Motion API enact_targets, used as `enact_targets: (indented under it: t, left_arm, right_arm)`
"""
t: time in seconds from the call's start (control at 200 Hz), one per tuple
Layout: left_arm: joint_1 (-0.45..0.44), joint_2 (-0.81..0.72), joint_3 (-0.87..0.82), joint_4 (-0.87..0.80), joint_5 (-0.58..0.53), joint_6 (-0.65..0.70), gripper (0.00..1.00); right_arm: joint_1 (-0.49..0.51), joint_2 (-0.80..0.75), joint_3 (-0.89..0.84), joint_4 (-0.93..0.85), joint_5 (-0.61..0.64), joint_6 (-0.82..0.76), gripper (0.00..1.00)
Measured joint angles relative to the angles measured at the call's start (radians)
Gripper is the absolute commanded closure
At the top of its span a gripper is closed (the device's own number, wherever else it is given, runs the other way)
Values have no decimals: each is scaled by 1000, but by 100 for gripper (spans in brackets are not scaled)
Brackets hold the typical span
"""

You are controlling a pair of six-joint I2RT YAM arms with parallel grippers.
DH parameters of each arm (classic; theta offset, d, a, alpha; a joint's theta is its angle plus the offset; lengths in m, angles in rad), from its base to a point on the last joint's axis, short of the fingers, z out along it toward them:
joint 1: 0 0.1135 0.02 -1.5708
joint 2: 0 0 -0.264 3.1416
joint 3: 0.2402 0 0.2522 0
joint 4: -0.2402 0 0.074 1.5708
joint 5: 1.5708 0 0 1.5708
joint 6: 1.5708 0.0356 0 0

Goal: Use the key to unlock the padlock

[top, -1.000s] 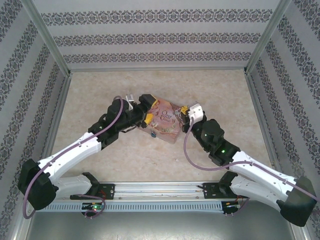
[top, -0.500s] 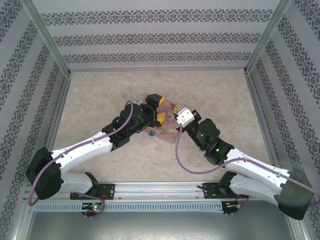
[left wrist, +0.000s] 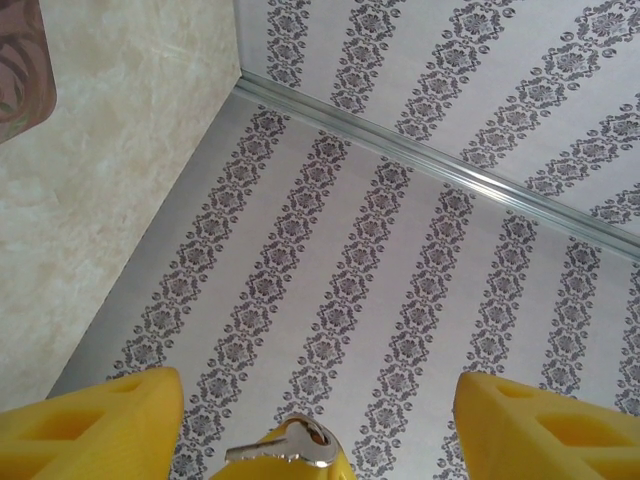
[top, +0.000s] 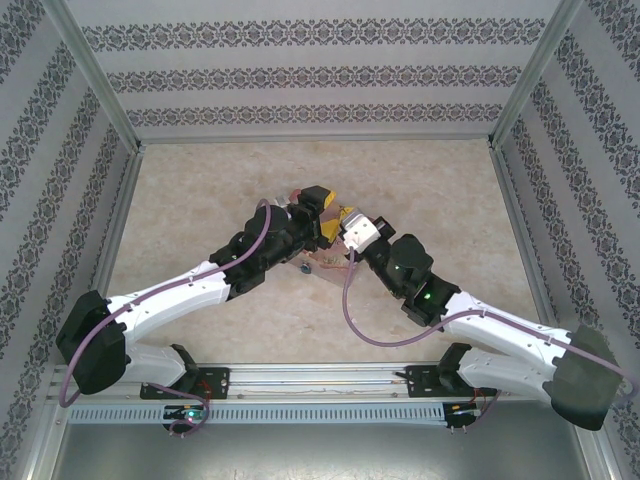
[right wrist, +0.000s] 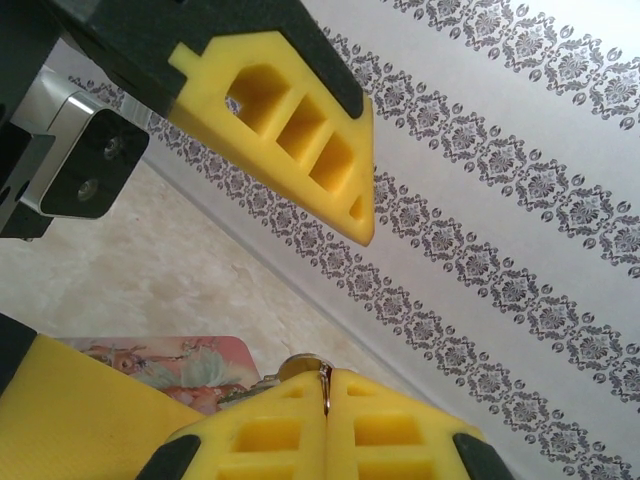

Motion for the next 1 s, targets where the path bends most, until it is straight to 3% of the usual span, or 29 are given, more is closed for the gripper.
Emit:
enact_targets:
  t: [0.999]
  left_arm:
    - [-2,-13,-5,22,-34,-21,80]
  right_arm:
    - [39,-45,2,6,-7,-5,100]
